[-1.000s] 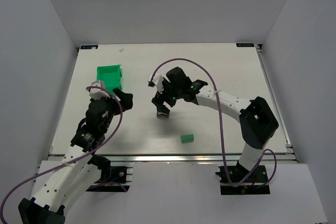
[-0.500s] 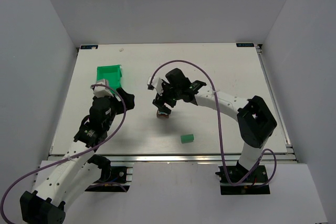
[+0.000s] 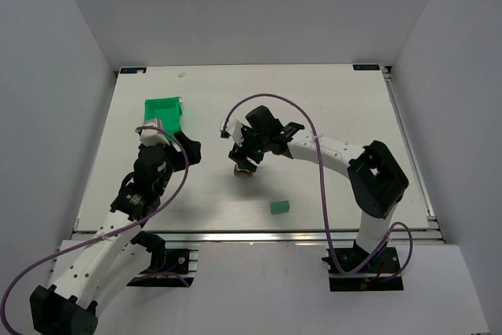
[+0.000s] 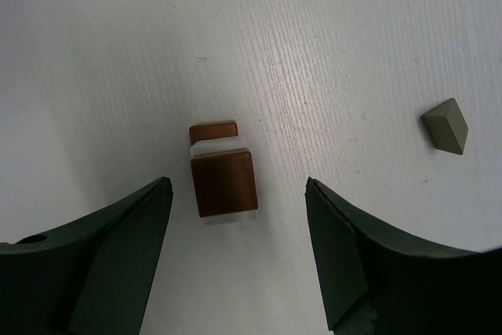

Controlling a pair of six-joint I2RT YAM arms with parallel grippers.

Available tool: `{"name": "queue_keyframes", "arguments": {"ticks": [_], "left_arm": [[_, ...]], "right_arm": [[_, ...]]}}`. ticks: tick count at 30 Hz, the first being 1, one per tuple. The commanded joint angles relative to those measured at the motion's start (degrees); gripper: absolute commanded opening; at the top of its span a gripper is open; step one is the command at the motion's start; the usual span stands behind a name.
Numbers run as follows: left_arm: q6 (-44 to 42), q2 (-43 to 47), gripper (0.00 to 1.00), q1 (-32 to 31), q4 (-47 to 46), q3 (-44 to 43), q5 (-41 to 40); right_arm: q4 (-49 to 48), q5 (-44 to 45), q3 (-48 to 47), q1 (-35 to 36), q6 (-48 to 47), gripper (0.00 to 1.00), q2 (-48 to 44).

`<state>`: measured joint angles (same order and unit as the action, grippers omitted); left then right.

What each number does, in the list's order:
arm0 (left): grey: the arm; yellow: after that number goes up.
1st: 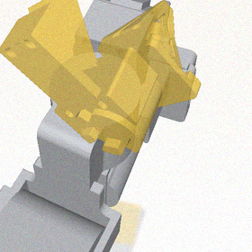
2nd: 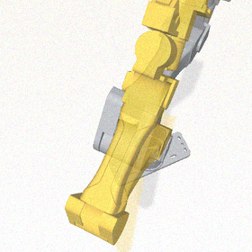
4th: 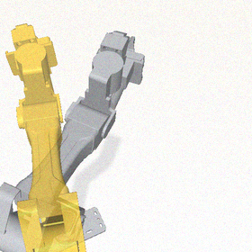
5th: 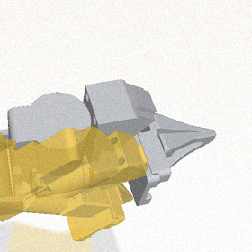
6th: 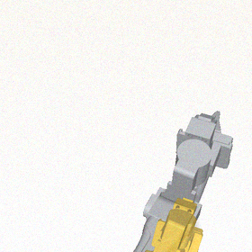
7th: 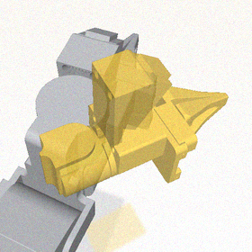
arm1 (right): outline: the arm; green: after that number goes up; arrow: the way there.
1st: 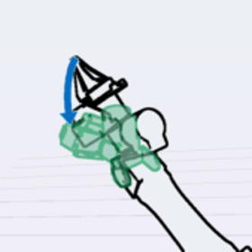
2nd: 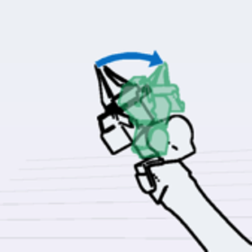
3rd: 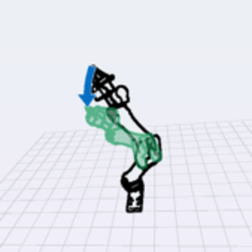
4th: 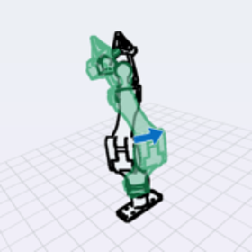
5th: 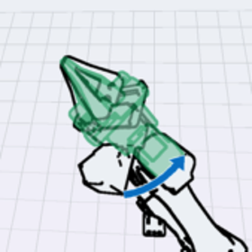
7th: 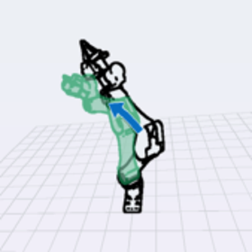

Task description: Build the wood block tower

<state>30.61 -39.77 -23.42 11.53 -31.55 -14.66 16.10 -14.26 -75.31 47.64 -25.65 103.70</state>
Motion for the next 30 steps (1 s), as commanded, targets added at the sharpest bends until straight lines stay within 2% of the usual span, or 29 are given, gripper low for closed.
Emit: {"name": "queue_keyframes", "arguments": {"ticks": [1, 11, 12, 14, 30], "left_arm": [[-0.7, 0.5, 0.98, 0.2, -0.6, 0.3, -0.7], [-1.0, 0.6, 0.98, 0.2, -1.1, 0.4, -0.4], [-1.0, 0.6, 0.98, 0.2, -1.0, 0.4, -0.4], [-1.1, 0.6, 0.98, 0.2, -1.2, 0.6, -0.2], [-1.0, 0.7, 0.98, 0.2, -1.8, 1.1, 1.2]], "right_arm": [[-2.2, 0.4, -0.4, 0.1, 0.5, 0.74, 0.5], [-2.2, -0.2, -0.4, 0.4, 0.5, 0.69, 0.8], [-2.2, -0.1, -0.4, 0.4, 0.5, 0.65, 0.8], [-2.4, 0.2, -0.1, 0.4, 0.3, 0.64, 0.7], [-2.7, 0.8, 1.0, 1.1, -0.5, 0.62, 0.1]]}}
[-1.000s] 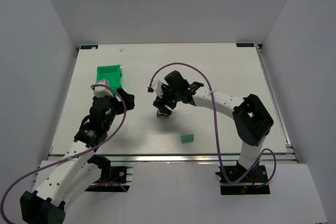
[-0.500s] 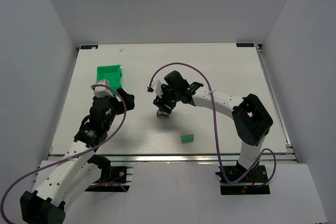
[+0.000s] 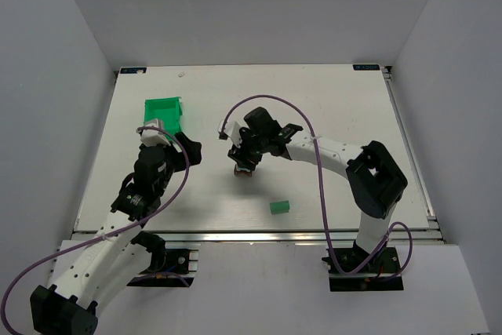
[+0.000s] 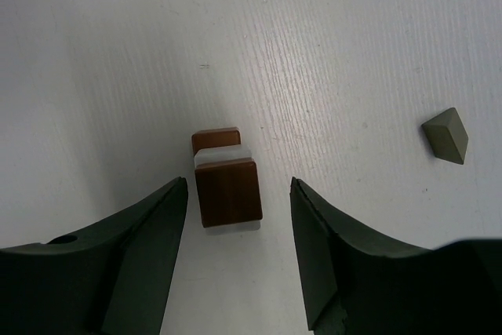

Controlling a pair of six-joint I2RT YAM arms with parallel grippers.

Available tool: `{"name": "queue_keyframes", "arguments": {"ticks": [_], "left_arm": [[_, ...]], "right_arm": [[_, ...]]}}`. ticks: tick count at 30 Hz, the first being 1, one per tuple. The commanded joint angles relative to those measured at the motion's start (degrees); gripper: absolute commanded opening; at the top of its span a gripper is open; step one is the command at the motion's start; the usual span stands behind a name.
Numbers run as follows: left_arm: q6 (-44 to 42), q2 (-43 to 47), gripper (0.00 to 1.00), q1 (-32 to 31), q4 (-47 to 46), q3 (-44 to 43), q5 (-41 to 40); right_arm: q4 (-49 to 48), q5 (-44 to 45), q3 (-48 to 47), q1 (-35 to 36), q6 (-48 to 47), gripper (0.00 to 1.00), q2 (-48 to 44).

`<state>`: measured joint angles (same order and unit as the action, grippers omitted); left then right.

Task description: Build the wood block tower

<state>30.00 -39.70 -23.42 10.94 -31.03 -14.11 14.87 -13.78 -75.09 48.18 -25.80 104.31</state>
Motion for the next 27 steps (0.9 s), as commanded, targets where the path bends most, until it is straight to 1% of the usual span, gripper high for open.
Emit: {"name": "queue_keyframes", "arguments": {"ticks": [1, 9, 16, 20, 21, 27], "left_arm": [[-0.5, 0.8, 0.98, 0.3, -1.2, 0.5, 0.7], [-0.6, 0.8, 0.98, 0.2, -1.4, 0.5, 1.3], [-0.6, 0.5, 0.98, 0.3, -1.8, 0.8, 1.6], [-0.6, 0.2, 0.98, 0.3, -1.9, 0.7, 1.8], [-0.6, 0.2, 0.98, 0.2, -2.0, 0.7, 1.8], [-0.8, 0.2, 0.98, 0.3, -2.3, 0.9, 2.5]], "right_arm": [[-1.7, 0.4, 0.8, 0.5, -0.3, 0.60, -0.6], [-1.6, 0.3, 1.2, 0.7, -0.7, 0.52, -1.0], [-2.1, 0.1, 2.4, 0.7, -1.0, 0.49, -2.4], [-2.7, -0.2, 3.3, 0.7, -1.0, 0.45, -3.1], [-2.8, -0.5, 3.4, 0.7, -1.2, 0.41, -3.2], [-2.8, -0.9, 3.8, 0.7, -1.4, 0.40, -3.9]]}}
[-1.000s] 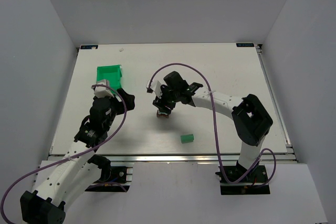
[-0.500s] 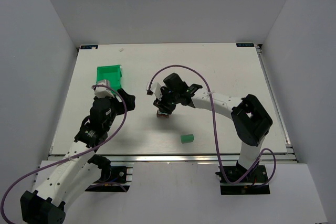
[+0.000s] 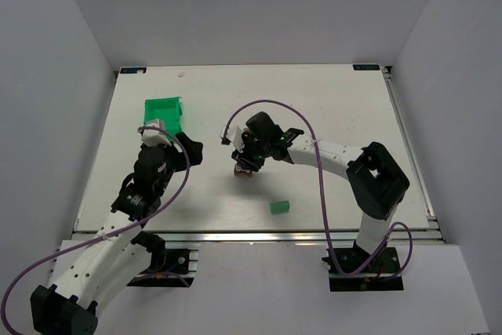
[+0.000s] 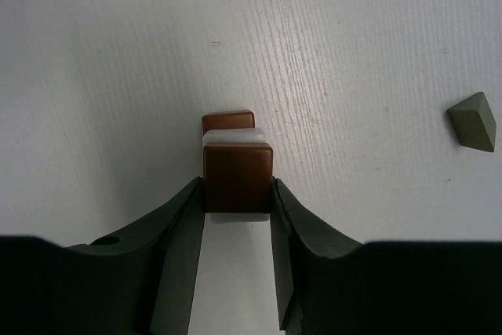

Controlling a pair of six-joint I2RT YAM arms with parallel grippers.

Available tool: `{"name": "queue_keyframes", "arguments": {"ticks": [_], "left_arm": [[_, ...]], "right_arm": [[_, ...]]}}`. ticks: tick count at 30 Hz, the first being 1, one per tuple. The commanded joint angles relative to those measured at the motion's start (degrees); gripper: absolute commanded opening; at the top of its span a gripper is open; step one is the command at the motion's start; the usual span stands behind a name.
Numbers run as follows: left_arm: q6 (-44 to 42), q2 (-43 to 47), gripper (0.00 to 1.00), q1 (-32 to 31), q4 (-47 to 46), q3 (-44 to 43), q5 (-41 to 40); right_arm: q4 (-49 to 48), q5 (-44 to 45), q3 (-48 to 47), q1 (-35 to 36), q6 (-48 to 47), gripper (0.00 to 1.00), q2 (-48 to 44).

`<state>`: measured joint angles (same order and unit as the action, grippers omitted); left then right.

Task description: Build the wood block tower

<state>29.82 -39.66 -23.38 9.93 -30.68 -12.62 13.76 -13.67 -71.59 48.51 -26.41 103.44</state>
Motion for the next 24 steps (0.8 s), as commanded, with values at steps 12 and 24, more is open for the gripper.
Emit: {"name": "queue_keyframes", "arguments": {"ticks": [12, 24], "left_arm": [[-0.9, -0.7, 0.98, 0.3, -1.5, 0.4, 1.7], [-1.0, -0.8, 0.98, 0.2, -1.8, 0.4, 2.5]], "right_arm": [[-1.1, -1.4, 1.2, 0.4, -2.1, 0.41, -4.0], [-0.2, -2.1, 1.9, 0.3, -2.6, 0.42, -3.9]]}}
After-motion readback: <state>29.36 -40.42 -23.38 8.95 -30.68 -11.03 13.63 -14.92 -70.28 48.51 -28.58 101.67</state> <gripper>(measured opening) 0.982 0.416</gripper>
